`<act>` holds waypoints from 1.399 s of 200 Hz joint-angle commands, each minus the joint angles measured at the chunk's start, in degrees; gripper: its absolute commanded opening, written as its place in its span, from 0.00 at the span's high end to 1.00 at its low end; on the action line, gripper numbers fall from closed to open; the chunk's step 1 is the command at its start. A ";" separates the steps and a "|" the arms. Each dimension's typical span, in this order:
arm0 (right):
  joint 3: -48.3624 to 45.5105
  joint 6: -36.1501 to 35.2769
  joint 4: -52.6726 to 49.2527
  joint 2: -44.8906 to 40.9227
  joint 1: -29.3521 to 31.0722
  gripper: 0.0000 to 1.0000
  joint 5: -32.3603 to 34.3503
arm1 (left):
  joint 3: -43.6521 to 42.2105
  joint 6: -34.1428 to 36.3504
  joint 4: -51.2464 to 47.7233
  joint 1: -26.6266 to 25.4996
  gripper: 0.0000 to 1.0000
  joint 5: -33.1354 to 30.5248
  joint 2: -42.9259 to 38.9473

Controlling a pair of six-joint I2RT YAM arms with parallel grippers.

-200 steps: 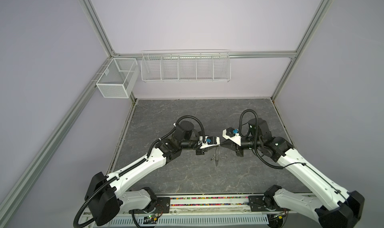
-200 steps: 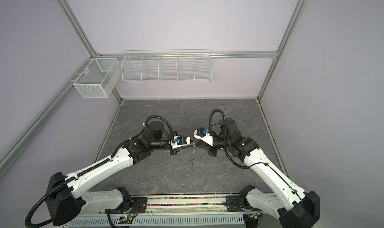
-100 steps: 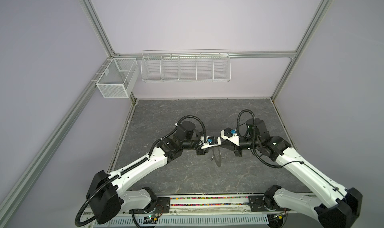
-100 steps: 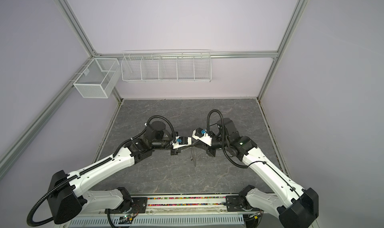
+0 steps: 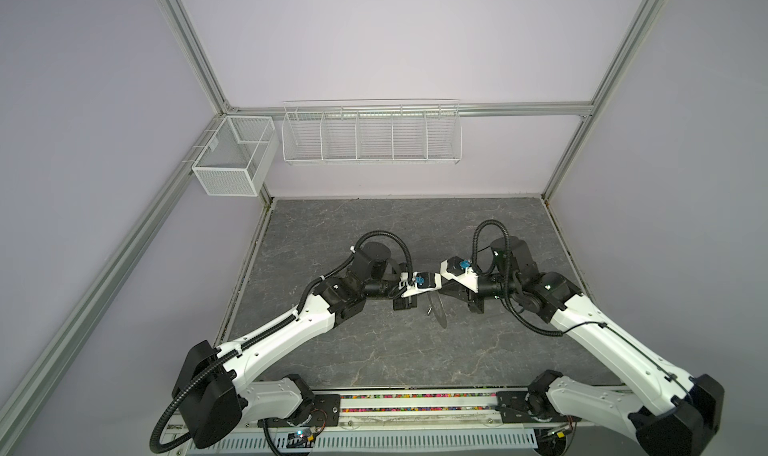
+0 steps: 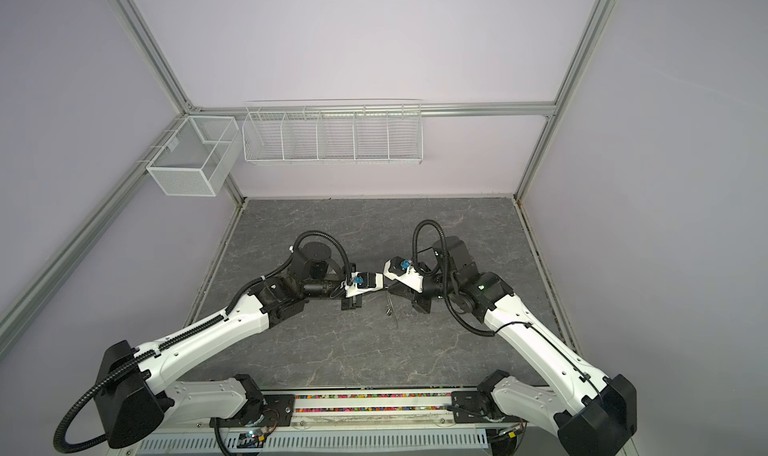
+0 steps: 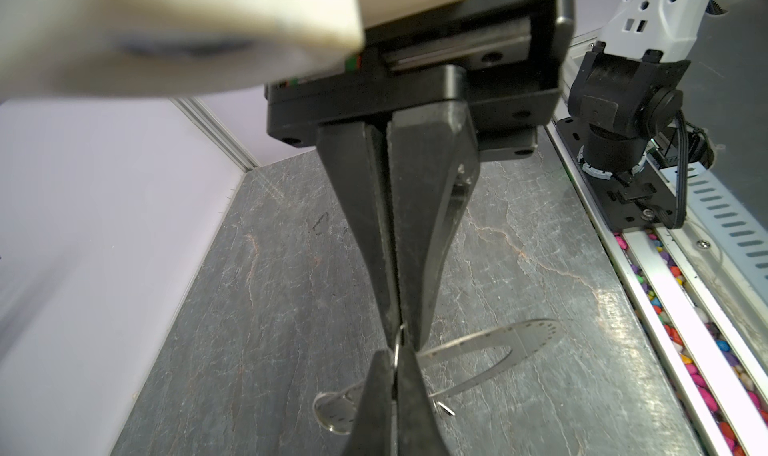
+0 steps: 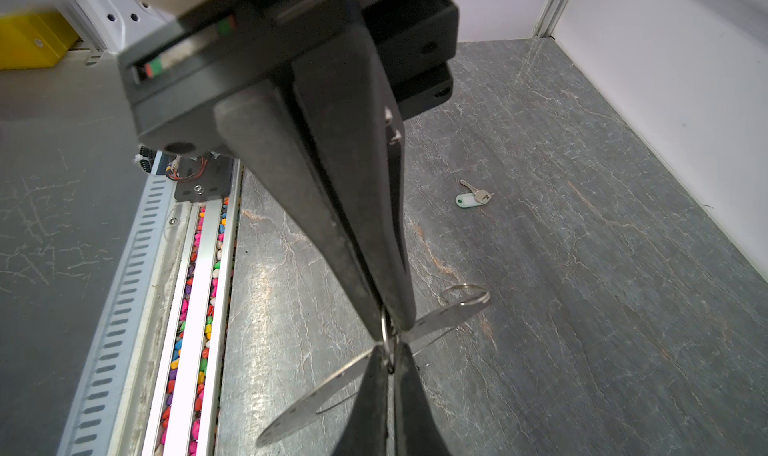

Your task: Put the keys on the keyring

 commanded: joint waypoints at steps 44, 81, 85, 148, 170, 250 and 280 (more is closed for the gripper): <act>-1.13 -0.57 1.36 -1.72 0.21 0.71 0.49 | -3.03 2.80 5.43 -0.13 1.00 -1.18 -2.23; -5.51 -0.13 4.84 -7.21 -1.99 0.62 -1.56 | -8.21 8.44 11.67 -0.18 1.00 -0.97 -5.55; -5.51 -0.17 4.93 -7.64 -2.13 0.62 -1.42 | -8.72 9.02 12.22 -0.17 1.00 -1.08 -5.86; -7.45 6.29 8.70 -3.91 -2.46 0.56 3.07 | -13.16 16.13 15.14 -0.12 1.00 -4.49 -9.79; -6.26 12.68 12.54 0.49 -2.41 0.58 4.17 | -14.82 16.46 16.03 -0.18 1.00 -6.67 -11.28; 12.72 32.03 13.97 28.01 1.42 0.56 10.89 | -18.69 10.88 10.49 4.38 1.00 -11.77 -21.54; 14.33 28.75 18.43 30.94 3.96 0.55 9.07 | -19.14 9.04 9.16 5.07 1.00 -11.84 -24.79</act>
